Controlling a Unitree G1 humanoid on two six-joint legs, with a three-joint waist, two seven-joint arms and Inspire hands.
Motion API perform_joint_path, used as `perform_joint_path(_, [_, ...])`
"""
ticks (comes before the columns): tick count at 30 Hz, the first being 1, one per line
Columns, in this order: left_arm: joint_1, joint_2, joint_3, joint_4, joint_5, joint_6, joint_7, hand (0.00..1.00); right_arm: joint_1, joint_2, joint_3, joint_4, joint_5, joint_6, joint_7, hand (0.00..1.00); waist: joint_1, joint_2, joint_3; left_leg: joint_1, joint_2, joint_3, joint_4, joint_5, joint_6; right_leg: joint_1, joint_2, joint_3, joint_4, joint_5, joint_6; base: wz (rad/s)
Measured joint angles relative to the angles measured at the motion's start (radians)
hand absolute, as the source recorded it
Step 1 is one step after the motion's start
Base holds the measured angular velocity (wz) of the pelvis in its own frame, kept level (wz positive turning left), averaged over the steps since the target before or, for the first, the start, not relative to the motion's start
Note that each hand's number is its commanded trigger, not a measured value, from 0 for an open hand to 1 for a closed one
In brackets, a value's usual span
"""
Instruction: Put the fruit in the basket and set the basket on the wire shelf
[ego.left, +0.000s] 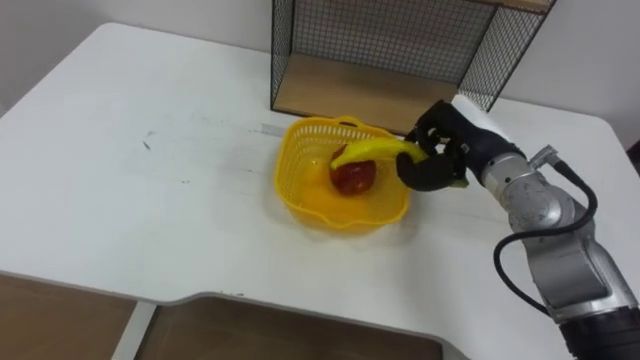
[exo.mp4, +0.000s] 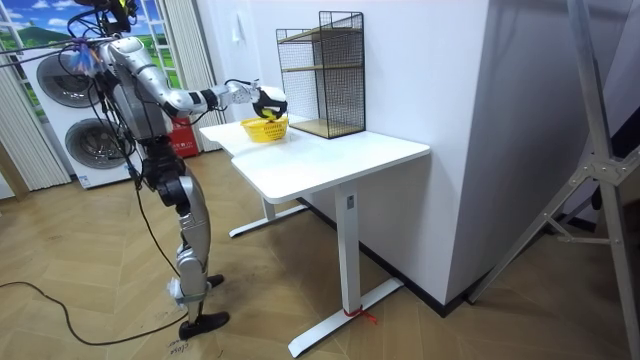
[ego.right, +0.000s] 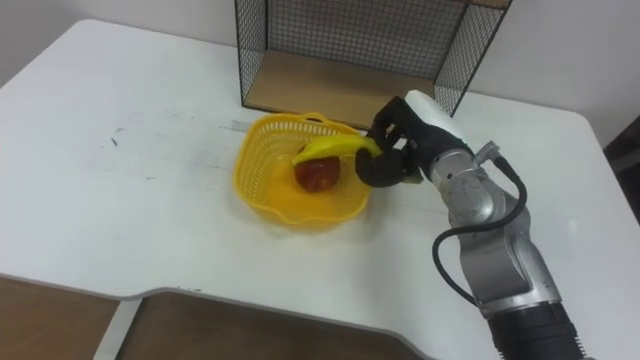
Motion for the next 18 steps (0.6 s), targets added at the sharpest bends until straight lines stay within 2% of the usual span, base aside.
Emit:
perform_joint_path(6, [0.000, 0.000, -0.001, -0.003, 0.000, 0.001, 0.002, 0.00, 0.000, 0.003, 0.002, -0.016, -0.008, 0.004, 0.009, 1.00, 0.005, 0.002, 0.0012, -0.001, 0.000, -0.003, -0.004, 0.000, 0.000, -0.001, -0.001, -0.011, 0.000, 0.000, 0.000, 0.01])
perform_joint_path(12, [0.000, 0.000, -0.001, -0.003, -0.001, 0.001, 0.003, 0.00, 0.000, 0.026, 0.003, -0.016, -0.008, 0.010, 0.009, 1.00, 0.005, 0.001, 0.0015, -0.001, 0.000, -0.005, -0.004, 0.000, 0.000, 0.000, -0.001, -0.019, 0.000, 0.000, 0.000, 0.00])
perform_joint_path(18, [0.000, 0.000, -0.003, -0.003, 0.000, 0.001, 0.003, 0.00, -0.001, 0.027, 0.003, -0.016, -0.008, 0.010, 0.009, 1.00, 0.006, -0.002, 0.0030, -0.001, -0.001, -0.007, -0.003, 0.000, 0.000, 0.002, -0.001, -0.020, 0.000, 0.000, 0.000, 0.00])
